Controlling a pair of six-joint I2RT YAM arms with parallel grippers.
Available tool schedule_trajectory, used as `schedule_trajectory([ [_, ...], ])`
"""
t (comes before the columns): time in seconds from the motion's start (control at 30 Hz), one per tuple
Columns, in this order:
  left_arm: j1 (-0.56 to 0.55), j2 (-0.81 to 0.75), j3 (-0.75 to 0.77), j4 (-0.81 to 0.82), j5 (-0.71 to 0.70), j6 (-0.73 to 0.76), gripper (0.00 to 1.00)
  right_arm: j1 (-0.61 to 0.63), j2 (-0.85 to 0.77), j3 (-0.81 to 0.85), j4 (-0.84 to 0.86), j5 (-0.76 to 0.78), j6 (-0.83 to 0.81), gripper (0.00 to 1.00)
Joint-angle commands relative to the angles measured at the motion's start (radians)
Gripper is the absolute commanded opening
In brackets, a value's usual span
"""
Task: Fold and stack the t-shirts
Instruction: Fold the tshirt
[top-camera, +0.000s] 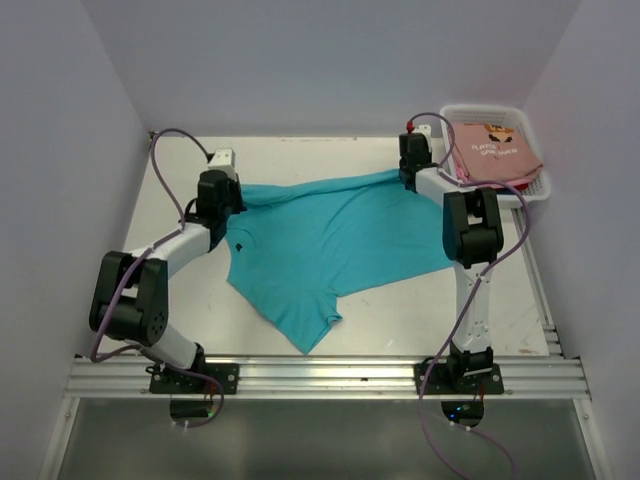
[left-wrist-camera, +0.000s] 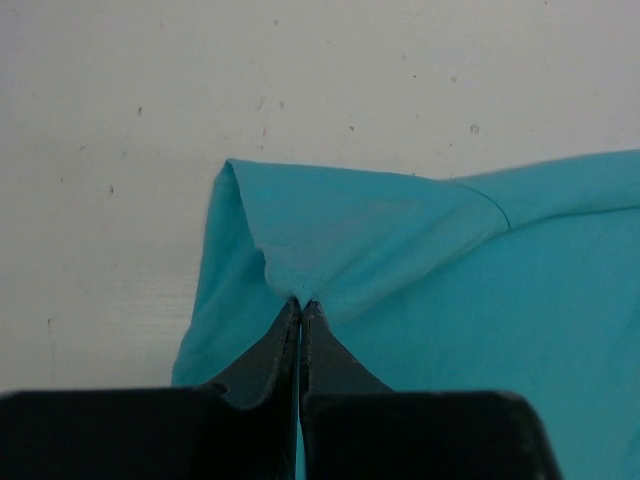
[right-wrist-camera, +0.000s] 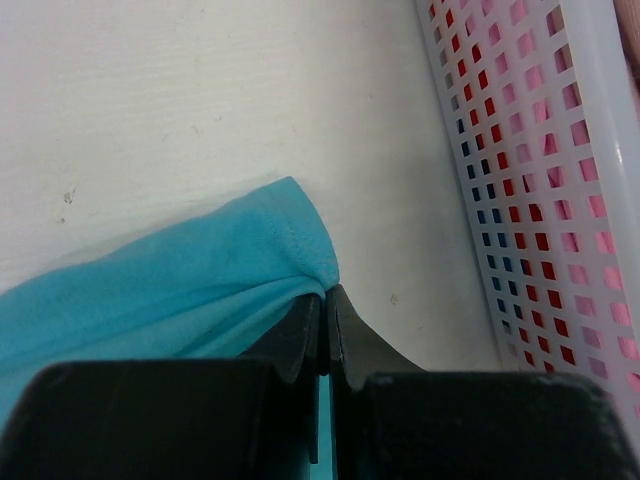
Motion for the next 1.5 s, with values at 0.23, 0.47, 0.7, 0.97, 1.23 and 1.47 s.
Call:
schedule_trajectory([
  [0.23, -0.035, -0.217, -0.089, -0.074, -0.066, -0.077, 0.0, -0.012, -0.059, -0.003, 0.056, 0.068, -0.011, 0.0],
  [0.47, -0.038, -0.31, -0.119, -0.149, -0.08, -0.087, 0.0, -0.018, -0.057, -0.012, 0.059, 0.071, -0.008, 0.0],
  [0.7, -0.067, -0.353, -0.165, -0.198, -0.052, -0.159, 0.0, -0.018, -0.059, -0.018, 0.059, 0.073, -0.011, 0.0],
  [0.97, -0.13, -0.417, -0.225, -0.27, -0.08, -0.231, 0.0, -0.018, -0.056, -0.026, 0.059, 0.068, -0.008, 0.0],
  [1.23, -0.165, -0.48, -0.218, -0.344, -0.135, -0.254, 0.0, -0.019, -0.074, -0.041, 0.056, 0.065, -0.005, 0.0],
  [1.47, -0.167, -0.5, -0.213, -0.38, -0.15, -0.252, 0.0, -0.019, -0.098, -0.078, 0.062, 0.065, 0.0, 0.0],
])
